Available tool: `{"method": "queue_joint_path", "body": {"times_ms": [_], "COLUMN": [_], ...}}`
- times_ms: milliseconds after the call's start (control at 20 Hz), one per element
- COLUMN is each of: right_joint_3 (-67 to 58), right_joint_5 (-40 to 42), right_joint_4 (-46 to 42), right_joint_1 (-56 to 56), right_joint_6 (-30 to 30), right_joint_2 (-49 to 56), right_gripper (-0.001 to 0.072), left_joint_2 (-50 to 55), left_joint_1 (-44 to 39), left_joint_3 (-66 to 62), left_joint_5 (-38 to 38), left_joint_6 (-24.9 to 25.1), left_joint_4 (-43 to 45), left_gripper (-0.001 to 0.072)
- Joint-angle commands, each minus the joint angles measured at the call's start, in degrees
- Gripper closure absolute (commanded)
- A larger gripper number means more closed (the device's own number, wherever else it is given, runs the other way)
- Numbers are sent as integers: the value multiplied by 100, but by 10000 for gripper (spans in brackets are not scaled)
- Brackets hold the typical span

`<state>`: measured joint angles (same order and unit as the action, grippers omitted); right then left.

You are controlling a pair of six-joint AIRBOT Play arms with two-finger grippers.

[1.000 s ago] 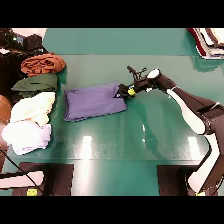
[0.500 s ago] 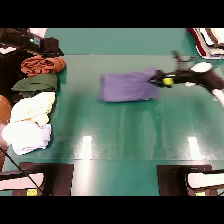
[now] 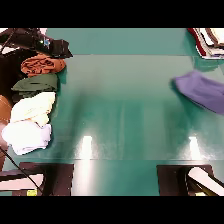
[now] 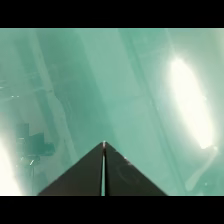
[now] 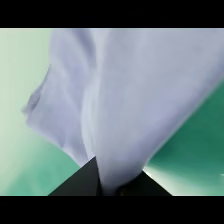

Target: Fold the shirts.

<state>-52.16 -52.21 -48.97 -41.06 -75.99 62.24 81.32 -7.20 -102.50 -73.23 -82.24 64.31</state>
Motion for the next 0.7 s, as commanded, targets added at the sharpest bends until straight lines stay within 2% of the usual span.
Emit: {"method": "queue_joint_path", "body": {"times_ms": [0, 250, 350, 400, 450, 500, 650], "right_joint_3": [363, 35, -256, -437, -651, -870, -1355], "right_joint_5": [-136, -684, -1001, -1185, -1377, -1565, -1788], "right_joint_4": [-527, -1305, -1904, -2229, -2546, -2734, -2382], "right_joint_1": [-1161, -1241, -1241, -1244, -1248, -1248, -1154], "right_joint_6": [-11, -120, -118, -120, -118, -120, -199], "right_joint_2": [-356, 31, 114, 149, 188, 225, 120], "right_gripper": [698, 697, 693, 627, 262, 52, 57], "left_joint_2": [-2, -2, -2, -2, -2, -2, -2], "left_joint_1": [-20, -20, -20, -20, -20, -20, -20], "left_joint_3": [2, 2, 2, 2, 2, 2, 2], "left_joint_5": [48, 7, -9, -7, -4, -4, -4], "left_joint_6": [-28, -24, -24, -24, -22, -22, -24], "left_joint_4": [-2, -2, -2, 0, 0, 0, -2], "left_gripper": [684, 683, 684, 683, 683, 683, 682]}}
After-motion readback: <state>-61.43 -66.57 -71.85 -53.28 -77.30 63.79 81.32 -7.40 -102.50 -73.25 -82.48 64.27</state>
